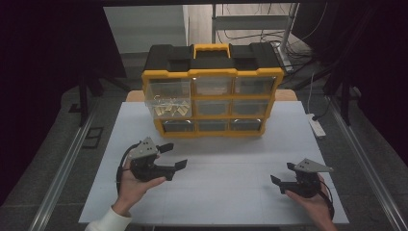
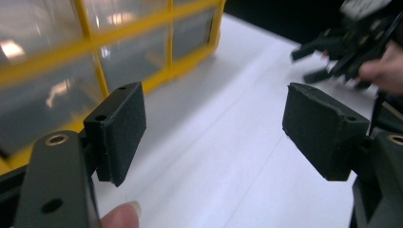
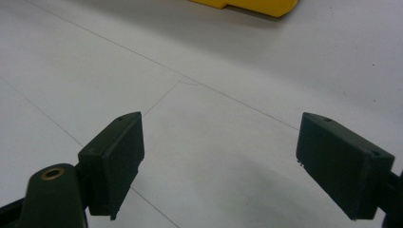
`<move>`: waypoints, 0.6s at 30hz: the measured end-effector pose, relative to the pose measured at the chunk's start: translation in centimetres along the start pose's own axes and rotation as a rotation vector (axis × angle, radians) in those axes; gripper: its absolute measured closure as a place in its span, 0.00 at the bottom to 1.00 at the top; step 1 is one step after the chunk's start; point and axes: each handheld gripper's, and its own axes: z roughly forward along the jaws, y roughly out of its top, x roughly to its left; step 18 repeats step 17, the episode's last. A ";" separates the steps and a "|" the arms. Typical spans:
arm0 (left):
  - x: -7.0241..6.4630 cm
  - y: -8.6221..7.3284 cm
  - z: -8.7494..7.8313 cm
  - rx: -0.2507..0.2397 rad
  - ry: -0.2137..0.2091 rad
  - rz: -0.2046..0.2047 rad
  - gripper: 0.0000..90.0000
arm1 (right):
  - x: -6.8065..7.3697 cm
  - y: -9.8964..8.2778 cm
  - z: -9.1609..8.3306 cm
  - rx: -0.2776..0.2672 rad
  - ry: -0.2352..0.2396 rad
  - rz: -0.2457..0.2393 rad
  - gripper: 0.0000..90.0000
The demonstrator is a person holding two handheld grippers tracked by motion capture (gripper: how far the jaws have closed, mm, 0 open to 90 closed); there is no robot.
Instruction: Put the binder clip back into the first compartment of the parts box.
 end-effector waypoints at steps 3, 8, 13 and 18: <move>0.7 -1.3 0.5 0.021 0.021 -0.015 0.25 | 0.0 0.0 0.0 -0.001 0.001 0.001 0.18; 1.7 -2.8 0.6 0.028 0.040 -0.054 0.25 | -0.1 0.0 -0.1 -0.007 -0.006 -0.003 0.18; 1.9 -3.4 0.8 0.041 0.036 -0.068 0.25 | 0.0 0.0 -0.3 -0.024 0.002 -0.001 0.18; 1.9 -3.5 1.0 0.046 0.023 -0.070 0.24 | 0.0 0.0 -0.4 -0.033 -0.001 -0.003 0.18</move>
